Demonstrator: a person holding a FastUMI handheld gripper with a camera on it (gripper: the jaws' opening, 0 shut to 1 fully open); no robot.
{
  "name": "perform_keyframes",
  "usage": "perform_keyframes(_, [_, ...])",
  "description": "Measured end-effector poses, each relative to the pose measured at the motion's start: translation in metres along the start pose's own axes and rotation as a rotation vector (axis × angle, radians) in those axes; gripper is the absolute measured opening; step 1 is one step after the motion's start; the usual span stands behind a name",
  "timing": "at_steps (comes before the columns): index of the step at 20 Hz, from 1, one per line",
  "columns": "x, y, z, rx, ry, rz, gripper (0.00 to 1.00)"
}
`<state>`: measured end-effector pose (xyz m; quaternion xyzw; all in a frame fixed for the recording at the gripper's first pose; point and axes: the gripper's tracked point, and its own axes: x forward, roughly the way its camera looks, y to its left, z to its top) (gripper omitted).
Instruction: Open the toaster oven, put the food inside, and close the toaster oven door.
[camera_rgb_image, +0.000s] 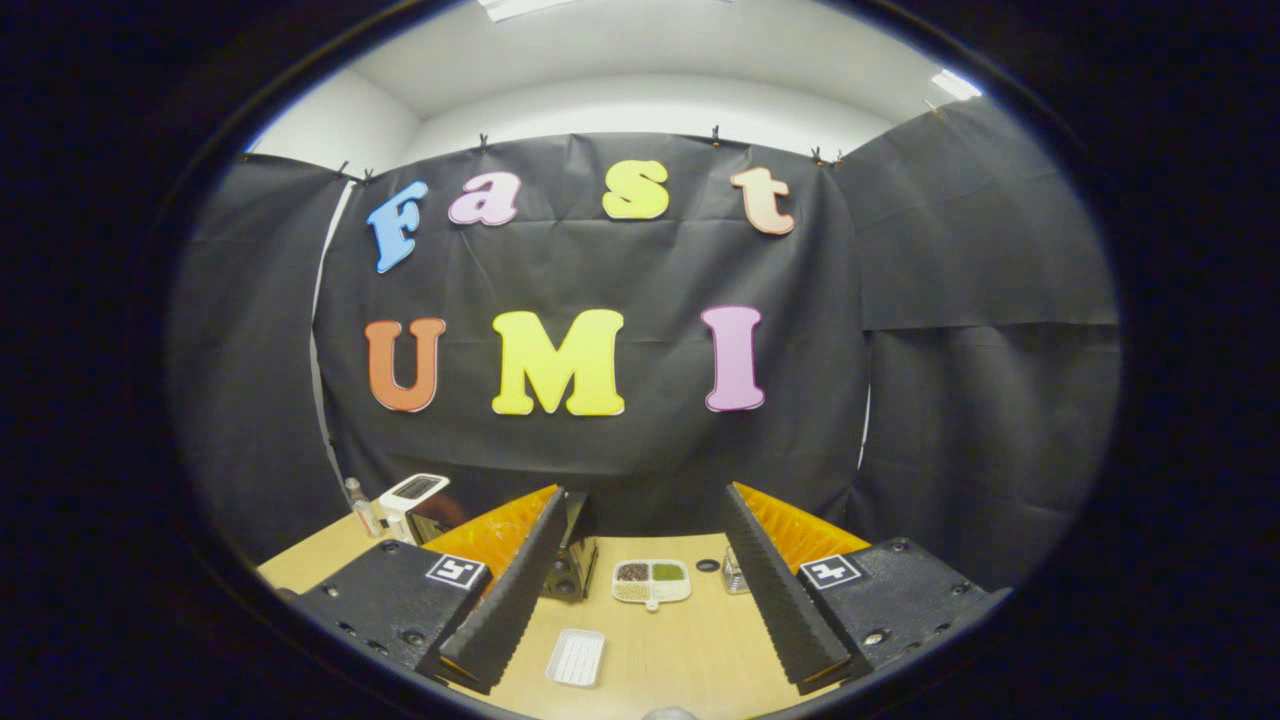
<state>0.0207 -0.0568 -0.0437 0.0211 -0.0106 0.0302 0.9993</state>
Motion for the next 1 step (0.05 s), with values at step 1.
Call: perform_keyframes(1, [-0.0003,0.0004,-0.0017,0.003,0.004,0.001,0.99])
